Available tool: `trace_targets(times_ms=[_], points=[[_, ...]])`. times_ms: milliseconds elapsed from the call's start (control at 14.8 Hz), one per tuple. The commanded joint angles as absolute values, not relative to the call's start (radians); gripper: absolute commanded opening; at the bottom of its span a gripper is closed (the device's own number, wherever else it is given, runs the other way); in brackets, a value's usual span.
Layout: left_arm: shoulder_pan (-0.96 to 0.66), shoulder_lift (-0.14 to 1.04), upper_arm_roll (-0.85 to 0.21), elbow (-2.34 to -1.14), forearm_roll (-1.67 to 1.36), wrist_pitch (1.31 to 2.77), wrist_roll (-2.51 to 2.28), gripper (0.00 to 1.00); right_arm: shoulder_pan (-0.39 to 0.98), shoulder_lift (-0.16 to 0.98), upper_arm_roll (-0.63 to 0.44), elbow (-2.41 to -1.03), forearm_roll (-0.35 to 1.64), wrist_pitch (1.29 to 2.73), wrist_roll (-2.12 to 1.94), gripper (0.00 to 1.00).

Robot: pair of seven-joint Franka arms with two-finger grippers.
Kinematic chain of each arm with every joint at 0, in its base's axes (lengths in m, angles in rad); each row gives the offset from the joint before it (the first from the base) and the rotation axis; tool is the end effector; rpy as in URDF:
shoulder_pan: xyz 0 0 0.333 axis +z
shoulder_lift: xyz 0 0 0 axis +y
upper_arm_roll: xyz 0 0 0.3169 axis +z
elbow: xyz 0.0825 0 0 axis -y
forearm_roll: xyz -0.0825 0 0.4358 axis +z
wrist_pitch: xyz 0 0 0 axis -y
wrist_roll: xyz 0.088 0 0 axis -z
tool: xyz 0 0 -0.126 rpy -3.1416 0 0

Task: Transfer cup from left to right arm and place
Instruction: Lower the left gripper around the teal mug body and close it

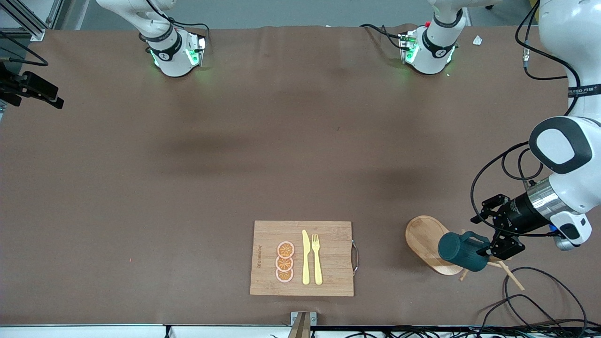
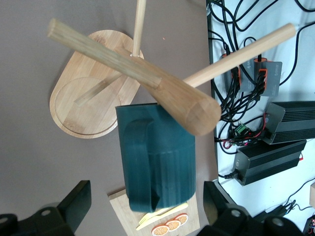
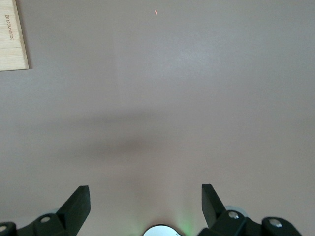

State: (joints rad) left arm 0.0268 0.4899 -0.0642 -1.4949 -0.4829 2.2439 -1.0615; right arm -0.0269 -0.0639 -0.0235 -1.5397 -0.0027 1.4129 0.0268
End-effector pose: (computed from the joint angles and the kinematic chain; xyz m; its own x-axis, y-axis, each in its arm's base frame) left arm 0.7725 -0.0419 0.3806 0.3214 0.8964 -0.3053 0.9042 -0.1948 0.3800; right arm 0.5673 -0.0294 0.6467 0.9950 -0.0773 -0.0628 -0.0773 -0.9970 0.0029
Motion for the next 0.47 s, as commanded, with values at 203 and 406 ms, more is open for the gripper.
trace_targets(times_ms=[203,406], points=[[0.012,0.538,-0.071,-1.482,-0.523,2.319,-1.074,1.0,-0.037,-0.083,-0.018,-1.559,0.011,1.41,0.015,1.0],[0.012,0.549,-0.071,-1.48,-0.525,2.321,-1.074,1.0,-0.037,-0.083,-0.018,-1.559,0.011,1.41,0.015,1.0]])
